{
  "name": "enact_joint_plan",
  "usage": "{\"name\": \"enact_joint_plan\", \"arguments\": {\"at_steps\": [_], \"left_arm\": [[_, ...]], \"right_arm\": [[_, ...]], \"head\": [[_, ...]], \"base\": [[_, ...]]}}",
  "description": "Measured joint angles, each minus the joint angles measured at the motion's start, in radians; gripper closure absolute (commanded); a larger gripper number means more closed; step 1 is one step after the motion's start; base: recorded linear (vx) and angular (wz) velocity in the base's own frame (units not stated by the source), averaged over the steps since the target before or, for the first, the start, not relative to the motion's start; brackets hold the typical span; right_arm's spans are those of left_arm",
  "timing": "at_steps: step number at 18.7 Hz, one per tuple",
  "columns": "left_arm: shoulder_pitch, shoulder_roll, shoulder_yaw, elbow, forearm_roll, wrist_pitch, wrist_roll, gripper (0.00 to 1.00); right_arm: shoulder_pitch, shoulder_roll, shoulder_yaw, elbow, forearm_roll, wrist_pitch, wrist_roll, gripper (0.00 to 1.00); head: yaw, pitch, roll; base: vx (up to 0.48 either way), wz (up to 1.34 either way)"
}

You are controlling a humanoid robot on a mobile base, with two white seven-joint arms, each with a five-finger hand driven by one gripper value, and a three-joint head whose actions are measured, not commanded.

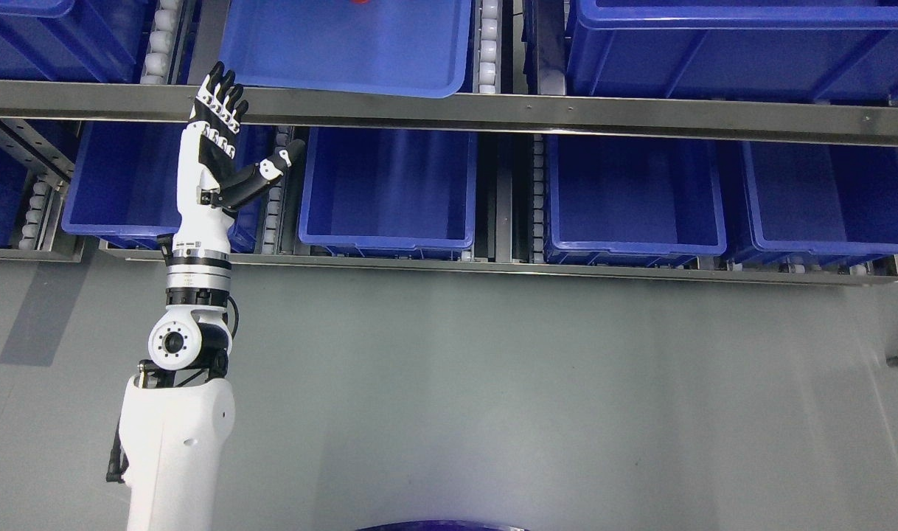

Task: Grab orange capacitor from left shelf to right desk
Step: 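Reach the left hand into the upper blue bin toward the orange capacitor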

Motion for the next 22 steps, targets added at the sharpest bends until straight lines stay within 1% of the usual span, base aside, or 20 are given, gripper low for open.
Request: {"name": "enact_joint_plan", "arguments": {"at_steps": [8,14,18,22], "left_arm": [[-0.071,0.000,-0.019,0.047,-0.014,0.007,-0.001,0.00],[-0.162,0.000,-0.036,0.143,-0.073,0.008,-0.006,0.03],[-0.204,0.000,-0.054,0.227,-0.095,0.011,-0.087,0.05],[-0.219,0.000,-0.065,0.283,-0.122,0.019,-0.118,0.05]], "right_arm": [[0.000,0.000,0.000,0.000,0.000,0.000,0.001,0.00],[0.000,0.000,0.000,0.000,0.000,-0.003,0.002,0.00],[0.000,0.000,0.000,0.000,0.000,-0.004,0.007,0.00],[0.000,0.000,0.000,0.000,0.000,-0.002,0.005,0.00]], "head": [[0.0000,0.000,0.000],[0.0000,0.000,0.000],[0.0000,0.000,0.000],[0.0000,0.000,0.000]], "base": [[0.174,-0.03],[0.233,-0.01],[0.248,0.02],[0.153,-0.02]]}}
